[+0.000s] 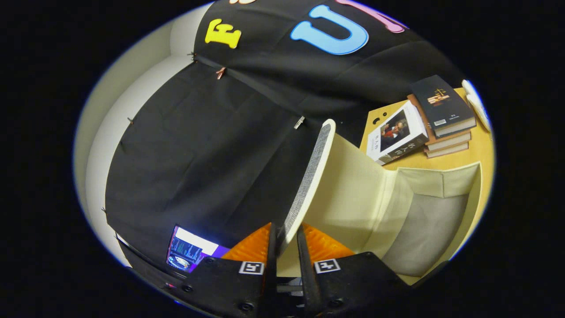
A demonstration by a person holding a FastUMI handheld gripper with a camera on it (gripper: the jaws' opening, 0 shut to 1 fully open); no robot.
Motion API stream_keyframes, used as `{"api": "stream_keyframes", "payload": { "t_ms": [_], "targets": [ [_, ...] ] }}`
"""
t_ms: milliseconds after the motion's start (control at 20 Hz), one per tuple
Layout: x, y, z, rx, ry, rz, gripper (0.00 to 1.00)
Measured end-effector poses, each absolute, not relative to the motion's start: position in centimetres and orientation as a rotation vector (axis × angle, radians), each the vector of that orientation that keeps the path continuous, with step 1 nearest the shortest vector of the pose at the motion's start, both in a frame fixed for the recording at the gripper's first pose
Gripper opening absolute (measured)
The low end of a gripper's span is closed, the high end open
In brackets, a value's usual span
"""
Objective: Open the storage box then place both shoes into the box .Put the left shoe in first, then the right shoe, with the right side of both shoes facing outward in a uniform manner.
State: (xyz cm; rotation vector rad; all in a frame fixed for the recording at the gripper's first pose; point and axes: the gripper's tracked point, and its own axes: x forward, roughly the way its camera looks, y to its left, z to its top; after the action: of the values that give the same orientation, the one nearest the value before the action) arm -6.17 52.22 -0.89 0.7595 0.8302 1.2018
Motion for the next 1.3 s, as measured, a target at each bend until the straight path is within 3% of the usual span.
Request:
{"api": "stream_keyframes", "payload": {
  "t_ms": [50,200,300,550,850,1300],
  "targets": [
    [-6.5,52.9,-1.0,0.733,0.824,1.214,0.34],
    [-8.2,53.6,-1.2,0.682,0.822,1.243,0.87],
    [-8.1,53.1,-1.7,0.651,0.791,1.233,0.96],
    [-5.7,48.4,-2.6,0.570,0.704,1.131,0.96],
    [-1.6,36.5,-6.1,0.395,0.592,0.902,0.97],
    [-2.0,19.5,-13.9,0.250,0.646,0.593,0.97]
  ]
}}
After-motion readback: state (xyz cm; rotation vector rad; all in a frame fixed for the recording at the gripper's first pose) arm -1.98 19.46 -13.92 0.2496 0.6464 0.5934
